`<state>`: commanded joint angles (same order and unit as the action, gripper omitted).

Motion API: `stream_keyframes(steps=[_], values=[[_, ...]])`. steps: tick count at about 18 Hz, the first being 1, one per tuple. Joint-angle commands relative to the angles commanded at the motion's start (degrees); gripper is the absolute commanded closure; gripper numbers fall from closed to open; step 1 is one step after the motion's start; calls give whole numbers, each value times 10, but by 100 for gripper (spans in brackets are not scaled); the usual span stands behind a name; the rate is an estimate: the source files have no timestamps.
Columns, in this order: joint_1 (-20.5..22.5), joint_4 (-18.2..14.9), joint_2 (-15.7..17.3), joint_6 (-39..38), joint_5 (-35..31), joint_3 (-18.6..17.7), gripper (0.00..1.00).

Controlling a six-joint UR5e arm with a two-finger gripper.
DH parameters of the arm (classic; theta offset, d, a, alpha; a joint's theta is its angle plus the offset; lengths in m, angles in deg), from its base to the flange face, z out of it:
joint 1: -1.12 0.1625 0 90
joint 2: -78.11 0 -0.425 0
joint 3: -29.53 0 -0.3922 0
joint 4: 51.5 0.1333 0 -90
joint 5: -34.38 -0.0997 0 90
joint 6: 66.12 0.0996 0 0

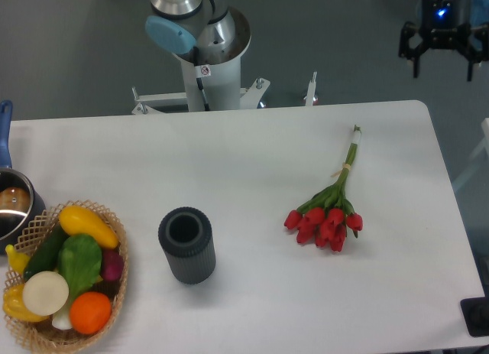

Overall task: Pick up the flowers from the table
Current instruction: 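Move the open gripper toward the red tulip bouquet stems, then lower the gripper around the tulip stems near the tied band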

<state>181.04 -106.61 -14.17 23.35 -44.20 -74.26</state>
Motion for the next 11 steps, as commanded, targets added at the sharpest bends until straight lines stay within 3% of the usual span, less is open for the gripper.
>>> stream_keyframes(steps=[6, 11], values=[[-3, 2, -7, -29, 0, -56, 0], [-41, 0, -54, -39, -4, -66, 0]])
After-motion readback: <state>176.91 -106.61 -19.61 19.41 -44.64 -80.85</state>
